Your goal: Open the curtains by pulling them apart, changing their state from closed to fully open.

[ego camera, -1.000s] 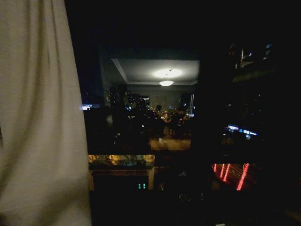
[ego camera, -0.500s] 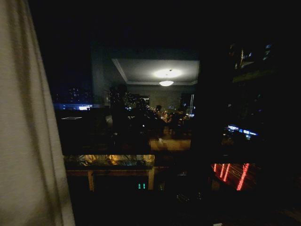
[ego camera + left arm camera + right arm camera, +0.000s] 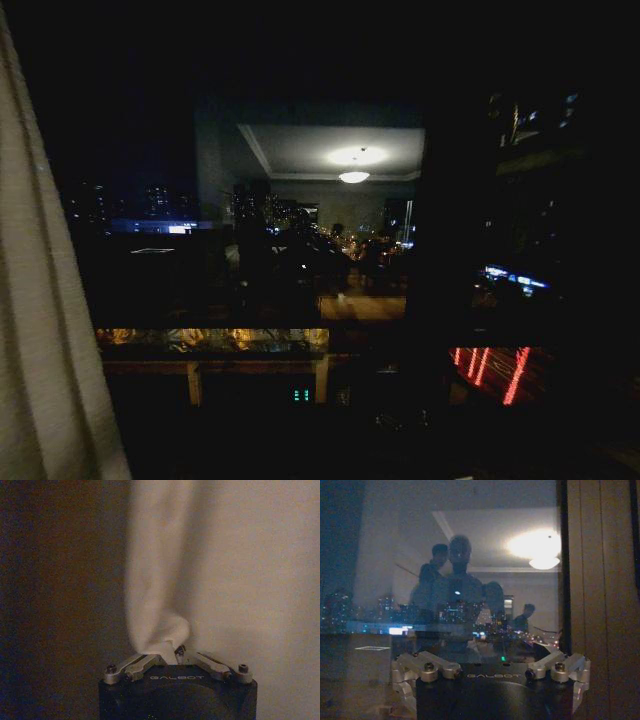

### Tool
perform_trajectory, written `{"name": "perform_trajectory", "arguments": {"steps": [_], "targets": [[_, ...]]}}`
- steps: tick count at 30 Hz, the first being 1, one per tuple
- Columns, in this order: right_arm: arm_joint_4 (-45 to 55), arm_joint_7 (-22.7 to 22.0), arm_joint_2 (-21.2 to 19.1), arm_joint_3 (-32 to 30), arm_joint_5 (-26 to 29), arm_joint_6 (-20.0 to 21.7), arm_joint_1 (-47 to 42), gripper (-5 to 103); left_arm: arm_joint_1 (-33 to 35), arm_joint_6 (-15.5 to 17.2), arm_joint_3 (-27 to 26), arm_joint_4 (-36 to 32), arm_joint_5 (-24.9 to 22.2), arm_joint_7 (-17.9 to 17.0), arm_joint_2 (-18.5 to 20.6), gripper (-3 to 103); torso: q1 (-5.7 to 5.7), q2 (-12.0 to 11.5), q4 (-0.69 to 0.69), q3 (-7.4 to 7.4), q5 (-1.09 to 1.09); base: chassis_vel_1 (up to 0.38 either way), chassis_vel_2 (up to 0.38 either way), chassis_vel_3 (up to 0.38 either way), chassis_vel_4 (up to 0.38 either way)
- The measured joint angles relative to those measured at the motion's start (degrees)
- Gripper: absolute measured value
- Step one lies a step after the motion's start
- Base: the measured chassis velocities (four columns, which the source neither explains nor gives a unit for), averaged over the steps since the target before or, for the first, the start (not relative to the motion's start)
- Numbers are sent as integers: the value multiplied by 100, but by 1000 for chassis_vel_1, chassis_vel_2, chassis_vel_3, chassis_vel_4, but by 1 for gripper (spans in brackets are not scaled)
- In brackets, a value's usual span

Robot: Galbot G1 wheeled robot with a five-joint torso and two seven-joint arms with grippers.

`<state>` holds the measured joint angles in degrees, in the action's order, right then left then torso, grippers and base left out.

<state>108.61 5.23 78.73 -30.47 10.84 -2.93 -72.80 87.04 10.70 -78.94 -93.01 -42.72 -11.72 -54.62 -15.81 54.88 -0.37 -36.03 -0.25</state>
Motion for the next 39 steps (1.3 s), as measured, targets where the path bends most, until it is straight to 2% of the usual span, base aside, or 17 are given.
{"name": "perform_trajectory", "arguments": {"steps": [2, 3, 7, 8, 10, 11, 13, 14, 16, 20, 21, 25, 27, 28, 33, 38, 39], "targets": [[-16, 24, 0, 1, -6, 4, 2, 100, 103, -228, 81, -339, 115, 1109, -181, -2, 0, 0, -3, 0, 0, 0, 0, 0, 0], [-21, 37, 0, -2, -7, 5, -4, 100, 120, -314, 177, -545, 189, 1580, -267, 3, 0, 0, -2, 0, 1, 0, 0, 0, 0], [-42, 53, 0, -20, -7, 5, -23, 100, 114, -441, 444, -893, 228, 1965, -377, 14, 0, 0, -4, 0, 2, 0, 0, 0, 0], [-50, 56, 0, -32, -7, 4, -32, 100, 106, -454, 568, -1053, 233, 2179, -432, 24, 0, 0, -4, 0, 2, 0, 0, 0, 0], [-63, 59, 0, -59, -7, 2, -44, 100, 109, -495, 761, -1272, 235, 2643, -518, 30, 0, 0, -4, 0, 2, 0, 0, 0, 0], [-63, 59, 0, -59, -7, 2, -44, 100, 109, -495, 761, -1272, 235, 2643, -518, 30, 0, 0, -4, 0, 2, 0, 0, 0, 0], [-77, 59, 0, -79, -6, 0, -44, 100, 161, -565, 890, -1423, 274, 3192, -590, 41, 0, 0, -3, 0, 2, 0, 0, 0, 0], [-77, 59, 0, -79, -6, 0, -44, 100, 161, -565, 890, -1423, 274, 3192, -590, 41, 0, 0, -3, 0, 2, 0, 0, 0, 0], [-91, 63, 0, -84, -6, -1, -30, 100, 237, -652, 1057, -1585, 412, 3754, -671, 52, 0, 0, -2, 0, 2, 0, 0, 0, 0], [-108, 66, 0, -80, -14, -1, -9, 100, 293, -689, 1177, -1677, 530, 4228, -725, 62, 0, 0, -3, 0, 1, 0, 0, 0, 0], [-122, 67, 0, -74, -26, -1, 2, 100, 331, -712, 1209, -1701, 610, 4489, -745, 74, 0, 0, -2, 0, 2, 0, 0, 0, 0], [-132, 67, 0, -72, -43, -1, 6, 100, 379, -754, 1269, -1705, 707, 4650, -779, 79, 0, 0, -1, 0, 1, 0, 0, 0, 0], [-135, 67, 0, -71, -88, -1, -2, 100, 348, -818, 1390, -1582, 856, 4624, -793, 98, 0, 0, -2, 0, 0, 0, 0, 0, 0], [-136, 67, 0, -73, -96, -1, -2, 100, 330, -820, 1415, -1569, 882, 4585, -786, 99, 0, 0, -2, 0, 1, 0, 0, 0, 0], [-135, 67, 0, -73, -136, 4, 6, 100, 289, -788, 1562, -1622, 977, 4463, -783, 100, 1, 0, -3, 0, 1, 0, 0, 0, 0], [-120, 61, 0, -70, -176, 12, -1, 100, 285, -799, 1698, -1635, 1046, 4604, -803, 100, 1, 0, -3, 0, 1, 0, 0, 0, 0], [-109, 61, 0, -71, -187, 12, -14, 100, 226, -799, 1752, -1564, 1057, 4330, -794, 100, 0, 1, -2, 0, 0, 0, 0, 0, 0]]}}
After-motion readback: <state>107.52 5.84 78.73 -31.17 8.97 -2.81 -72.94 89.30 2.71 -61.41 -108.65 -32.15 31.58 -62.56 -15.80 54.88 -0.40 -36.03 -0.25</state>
